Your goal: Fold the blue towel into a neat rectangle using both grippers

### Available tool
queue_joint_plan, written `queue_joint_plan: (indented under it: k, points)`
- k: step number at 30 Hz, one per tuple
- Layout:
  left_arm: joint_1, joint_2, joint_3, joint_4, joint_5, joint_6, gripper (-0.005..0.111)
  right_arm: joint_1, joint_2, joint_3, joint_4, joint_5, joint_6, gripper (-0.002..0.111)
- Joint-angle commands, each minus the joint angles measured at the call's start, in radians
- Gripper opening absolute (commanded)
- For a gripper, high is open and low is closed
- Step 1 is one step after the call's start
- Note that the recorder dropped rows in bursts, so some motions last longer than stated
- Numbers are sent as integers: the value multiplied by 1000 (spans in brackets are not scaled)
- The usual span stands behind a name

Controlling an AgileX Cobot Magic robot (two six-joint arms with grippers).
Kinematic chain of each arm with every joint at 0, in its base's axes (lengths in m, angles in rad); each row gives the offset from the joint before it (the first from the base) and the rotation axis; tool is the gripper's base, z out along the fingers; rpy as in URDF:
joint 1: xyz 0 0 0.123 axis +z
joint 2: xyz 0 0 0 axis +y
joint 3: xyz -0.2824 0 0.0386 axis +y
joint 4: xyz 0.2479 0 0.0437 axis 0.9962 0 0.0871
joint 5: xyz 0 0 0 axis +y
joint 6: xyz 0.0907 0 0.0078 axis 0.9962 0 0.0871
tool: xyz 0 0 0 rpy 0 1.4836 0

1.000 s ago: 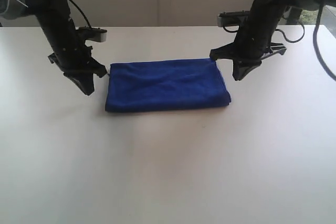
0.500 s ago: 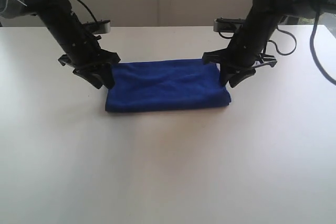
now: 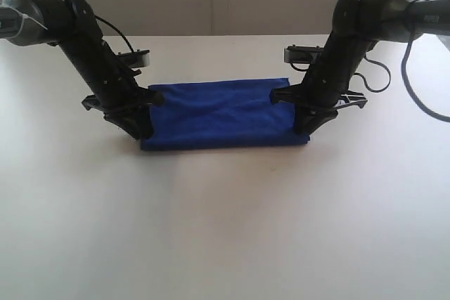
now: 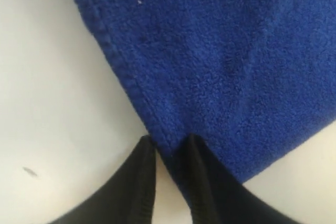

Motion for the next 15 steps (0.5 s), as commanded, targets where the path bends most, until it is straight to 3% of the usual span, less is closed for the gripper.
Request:
queue_joint_plan:
  k: [1,2,15]
  points:
    - [-8,8,7,-21,43,28,4,4,-3,8,5,24,-14,4]
    - [-8,8,7,-21,53,41,0,4,-3,12,5,24,-14,0]
    - [-8,8,7,-12,146,76,0,4,-55,126,4,14,-7,0]
